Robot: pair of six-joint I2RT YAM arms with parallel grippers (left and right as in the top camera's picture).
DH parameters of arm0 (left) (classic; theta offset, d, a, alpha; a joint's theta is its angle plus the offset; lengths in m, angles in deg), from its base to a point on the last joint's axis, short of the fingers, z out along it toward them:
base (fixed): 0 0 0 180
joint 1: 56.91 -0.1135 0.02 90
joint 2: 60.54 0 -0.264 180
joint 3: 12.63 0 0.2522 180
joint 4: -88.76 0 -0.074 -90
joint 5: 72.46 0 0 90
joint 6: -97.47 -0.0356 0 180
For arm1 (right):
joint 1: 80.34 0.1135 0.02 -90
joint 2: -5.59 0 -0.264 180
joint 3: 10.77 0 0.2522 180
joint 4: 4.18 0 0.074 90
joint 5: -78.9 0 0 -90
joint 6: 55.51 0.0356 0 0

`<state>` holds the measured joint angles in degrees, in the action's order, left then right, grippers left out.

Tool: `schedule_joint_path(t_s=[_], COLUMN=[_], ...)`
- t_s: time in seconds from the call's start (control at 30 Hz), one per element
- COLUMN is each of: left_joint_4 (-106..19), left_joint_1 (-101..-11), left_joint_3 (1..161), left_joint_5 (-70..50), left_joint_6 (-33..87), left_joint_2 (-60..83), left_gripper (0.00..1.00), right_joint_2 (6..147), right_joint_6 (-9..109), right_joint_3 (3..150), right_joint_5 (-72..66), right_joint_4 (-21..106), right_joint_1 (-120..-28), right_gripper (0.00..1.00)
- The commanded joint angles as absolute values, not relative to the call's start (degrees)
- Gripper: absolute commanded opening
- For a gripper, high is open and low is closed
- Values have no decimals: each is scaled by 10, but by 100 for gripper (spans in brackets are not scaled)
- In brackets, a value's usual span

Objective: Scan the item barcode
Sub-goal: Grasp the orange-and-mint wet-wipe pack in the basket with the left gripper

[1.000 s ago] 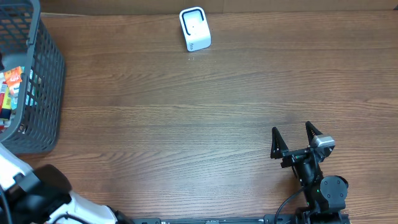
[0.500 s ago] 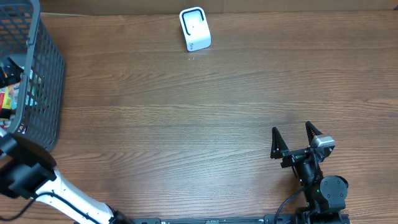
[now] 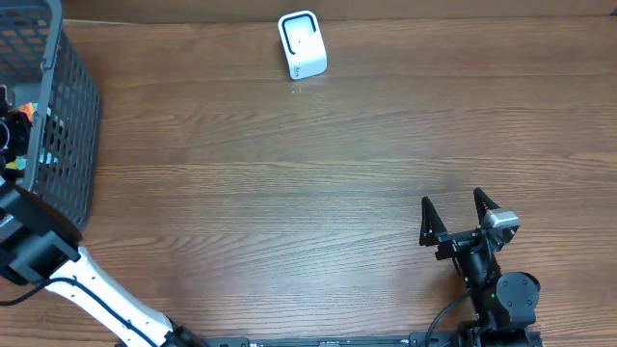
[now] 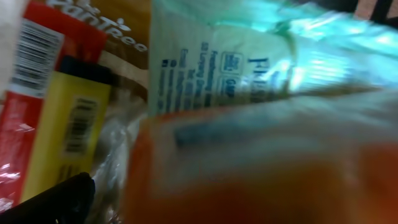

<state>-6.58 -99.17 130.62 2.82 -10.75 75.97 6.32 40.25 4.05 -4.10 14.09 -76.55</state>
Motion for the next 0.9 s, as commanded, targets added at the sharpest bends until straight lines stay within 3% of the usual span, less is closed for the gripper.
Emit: schedule_joint_path(t_s=[0.0,0.07,0.27,0.47,0.87], left_joint_4=[-66,-64,-56,-51,-63], left_joint_1=[-981,-975,-969,-969,-970], left_joint_3=[1313,1313,1314,1314,1318], left_joint_5=[16,17,55,57,57], left_joint_6=[-119,-119,-115,-105,-81], left_joint_2=[785,790,791,782,710], left_gripper=[100,98,75,59,45], right_joint_2=[58,58,58,58,58], right_joint_6=[398,398,398,398,398], right_joint_3=[34,34,35,34,34], right_joint_5=[-48,-48,-48,-48,-48], right_joint_4=[138,138,138,138,138], right_joint_1=[-767,-767,-767,-767,-767], right_gripper=[100,100,100,100,100])
